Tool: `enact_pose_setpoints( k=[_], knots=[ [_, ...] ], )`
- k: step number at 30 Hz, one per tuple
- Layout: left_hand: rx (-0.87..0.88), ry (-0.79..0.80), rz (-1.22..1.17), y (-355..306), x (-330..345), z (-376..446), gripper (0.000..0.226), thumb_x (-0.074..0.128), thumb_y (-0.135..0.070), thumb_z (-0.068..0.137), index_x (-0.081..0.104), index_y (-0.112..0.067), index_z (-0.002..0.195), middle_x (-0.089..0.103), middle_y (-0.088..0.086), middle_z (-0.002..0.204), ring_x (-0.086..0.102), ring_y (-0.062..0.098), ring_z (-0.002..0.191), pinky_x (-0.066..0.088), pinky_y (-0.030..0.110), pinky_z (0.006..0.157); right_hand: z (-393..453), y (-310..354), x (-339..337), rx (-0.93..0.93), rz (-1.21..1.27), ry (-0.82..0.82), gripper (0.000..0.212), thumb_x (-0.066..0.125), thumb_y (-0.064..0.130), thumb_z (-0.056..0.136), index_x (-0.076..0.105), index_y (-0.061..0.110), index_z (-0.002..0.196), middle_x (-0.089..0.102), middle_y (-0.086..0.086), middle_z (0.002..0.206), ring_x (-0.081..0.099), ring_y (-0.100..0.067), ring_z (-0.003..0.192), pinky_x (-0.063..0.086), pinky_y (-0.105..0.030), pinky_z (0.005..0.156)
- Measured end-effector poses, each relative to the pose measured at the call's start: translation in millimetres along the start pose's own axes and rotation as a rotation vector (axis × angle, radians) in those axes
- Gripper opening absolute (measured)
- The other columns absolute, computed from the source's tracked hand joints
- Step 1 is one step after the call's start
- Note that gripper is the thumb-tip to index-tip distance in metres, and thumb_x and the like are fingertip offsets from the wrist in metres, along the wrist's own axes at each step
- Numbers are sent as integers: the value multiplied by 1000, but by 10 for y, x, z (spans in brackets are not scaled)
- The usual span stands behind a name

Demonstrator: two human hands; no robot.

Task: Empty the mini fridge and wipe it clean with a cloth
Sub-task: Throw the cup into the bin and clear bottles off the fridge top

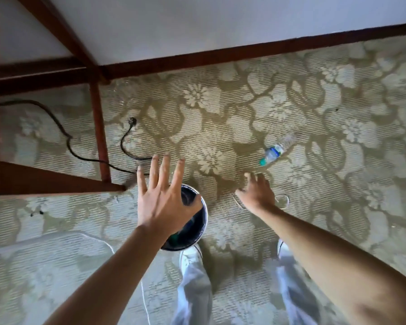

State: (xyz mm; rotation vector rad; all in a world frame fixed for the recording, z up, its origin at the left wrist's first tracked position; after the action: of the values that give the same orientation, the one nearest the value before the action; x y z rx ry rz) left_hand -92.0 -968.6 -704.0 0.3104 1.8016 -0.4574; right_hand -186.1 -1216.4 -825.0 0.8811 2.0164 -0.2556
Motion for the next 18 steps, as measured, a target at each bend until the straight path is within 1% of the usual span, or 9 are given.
enact_pose_setpoints(
  k=[2, 4, 6, 8, 10, 13, 15, 16, 18],
  knots=[
    [4, -1, 10, -153, 164, 186, 102, 34, -83, 83, 12, -26, 165, 13, 13, 172, 5, 34, 159, 9, 63, 125, 346, -336, 23, 40, -24, -9, 71, 68, 47, 88, 38, 22, 147, 42, -14, 143, 49, -33, 126, 50, -41, 91],
    [-9, -45, 16, -244, 329, 391, 102, 36, -82, 83, 15, -25, 164, 14, 12, 172, 8, 35, 159, 10, 63, 125, 729, -650, 105, 45, -71, -14, 72, 70, 44, 87, 37, 19, 147, 43, -16, 141, 50, -35, 122, 50, -42, 89],
    [-35, -104, 18, -256, 474, 611, 102, 41, -81, 81, 17, -25, 163, 15, 11, 171, 8, 34, 159, 10, 64, 124, 1136, -887, 190, 21, -144, -45, 70, 70, 40, 87, 39, 17, 146, 46, -16, 140, 53, -36, 120, 51, -42, 85],
    [-68, -154, 27, -245, 681, 836, 103, 44, -81, 82, 16, -25, 163, 13, 12, 172, 4, 33, 159, 7, 64, 125, 1605, -1048, 318, -53, -257, -85, 68, 70, 37, 87, 41, 16, 145, 48, -16, 140, 53, -36, 121, 53, -44, 84],
    [-97, -185, 36, -232, 933, 1039, 103, 44, -82, 83, 13, -27, 164, 10, 11, 172, -1, 32, 160, 5, 64, 125, 2073, -1153, 531, -121, -415, -82, 70, 71, 35, 85, 40, 18, 146, 44, -15, 144, 47, -36, 129, 52, -44, 92],
    [-108, -205, 57, -273, 1319, 1241, 105, 44, -85, 82, 10, -28, 164, 7, 10, 173, -4, 31, 160, 7, 66, 124, 2631, -1279, 840, -144, -652, -63, 76, 68, 28, 87, 29, 27, 152, 29, -11, 153, 27, -38, 143, 36, -50, 110],
    [-105, -228, 70, -274, 1527, 1316, 105, 45, -85, 81, 12, -28, 164, 9, 10, 173, -3, 32, 160, 7, 67, 123, 2908, -1354, 1064, -173, -766, -45, 74, 63, 20, 91, 25, 30, 153, 18, -12, 158, 14, -41, 147, 28, -59, 113],
    [-106, -243, 75, -273, 1580, 1332, 105, 44, -86, 82, 14, -29, 164, 9, 10, 173, -2, 32, 160, 7, 67, 123, 2981, -1392, 1121, -188, -818, -49, 70, 59, 15, 93, 26, 28, 154, 17, -14, 160, 11, -43, 148, 28, -62, 113],
    [-119, -254, 92, -223, 1672, 1309, 105, 44, -87, 82, 15, -29, 164, 11, 9, 173, 0, 32, 160, 6, 66, 124, 3095, -1447, 1212, -264, -923, -125, 63, 60, 16, 94, 37, 22, 153, 28, -17, 160, 19, -43, 148, 36, -62, 110]
  ],
)
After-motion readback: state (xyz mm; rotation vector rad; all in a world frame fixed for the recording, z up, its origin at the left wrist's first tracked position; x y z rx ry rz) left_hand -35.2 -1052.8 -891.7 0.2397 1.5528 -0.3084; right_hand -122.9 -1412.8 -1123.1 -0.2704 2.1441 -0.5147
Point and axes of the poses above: each hand's wrist, its own z-axis towards the middle knuckle, its own x-axis out of the palm, y = z × x, the point moved 7 cm from there along z, towards the middle knuckle
